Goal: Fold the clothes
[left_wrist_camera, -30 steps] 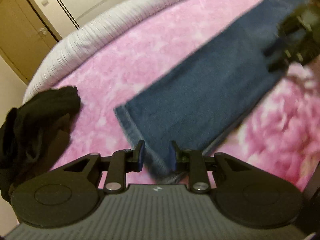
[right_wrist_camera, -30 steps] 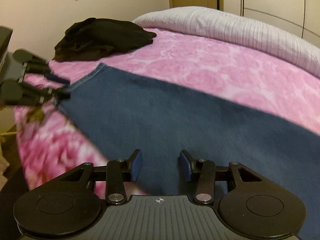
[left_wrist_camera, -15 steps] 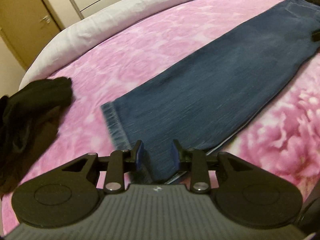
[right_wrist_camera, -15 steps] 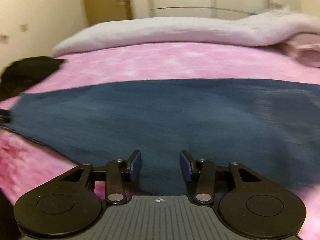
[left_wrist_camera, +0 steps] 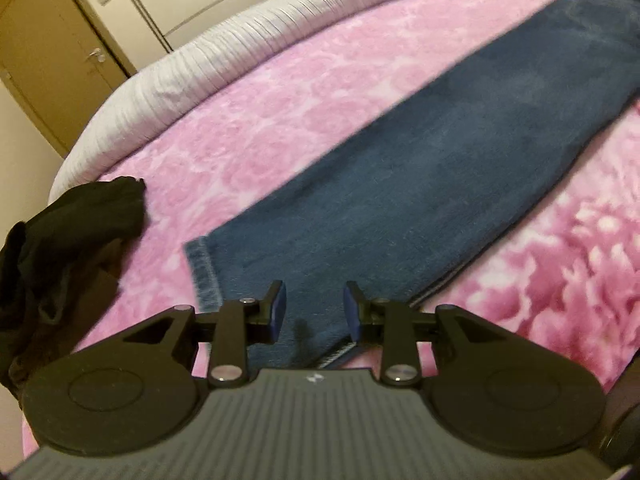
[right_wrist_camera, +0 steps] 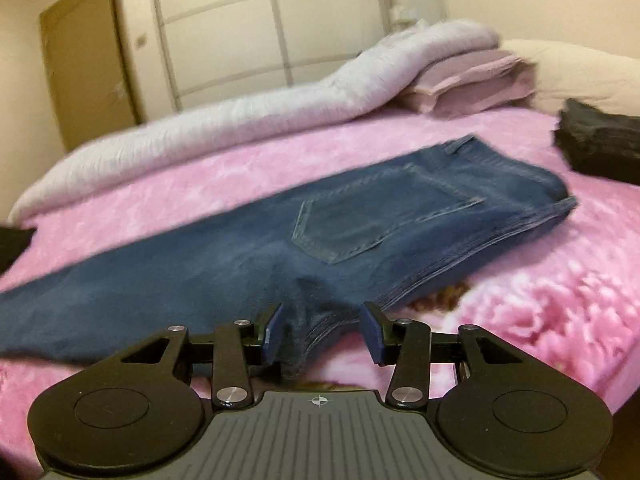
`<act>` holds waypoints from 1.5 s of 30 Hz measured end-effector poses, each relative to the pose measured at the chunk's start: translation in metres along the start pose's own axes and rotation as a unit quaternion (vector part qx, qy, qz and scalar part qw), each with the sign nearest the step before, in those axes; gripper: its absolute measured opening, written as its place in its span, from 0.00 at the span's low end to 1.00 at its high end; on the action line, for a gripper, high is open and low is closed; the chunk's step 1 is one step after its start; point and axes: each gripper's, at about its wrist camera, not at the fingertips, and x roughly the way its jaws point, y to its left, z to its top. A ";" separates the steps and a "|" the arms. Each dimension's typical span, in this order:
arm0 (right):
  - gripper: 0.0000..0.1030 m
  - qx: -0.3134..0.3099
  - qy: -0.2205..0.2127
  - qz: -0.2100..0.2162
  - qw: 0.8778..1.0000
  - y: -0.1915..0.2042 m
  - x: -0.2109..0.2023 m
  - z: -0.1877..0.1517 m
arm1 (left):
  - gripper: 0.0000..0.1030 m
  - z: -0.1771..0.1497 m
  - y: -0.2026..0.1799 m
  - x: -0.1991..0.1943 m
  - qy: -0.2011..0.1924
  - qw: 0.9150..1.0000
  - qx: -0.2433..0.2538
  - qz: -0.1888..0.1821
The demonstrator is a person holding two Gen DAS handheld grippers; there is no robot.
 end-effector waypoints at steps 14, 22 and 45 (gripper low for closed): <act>0.60 0.280 -0.075 -0.118 0.950 -0.164 0.024 0.036 | 0.29 0.008 0.002 0.020 0.030 0.999 0.031 0.011; 0.30 0.330 -0.037 -0.093 0.939 -0.237 0.071 0.064 | 0.29 0.013 0.003 0.027 0.048 0.998 0.028 0.011; 0.61 -0.142 0.019 0.170 0.975 0.131 -0.003 0.011 | 0.29 -0.051 0.053 -0.058 -0.001 0.992 -0.105 0.064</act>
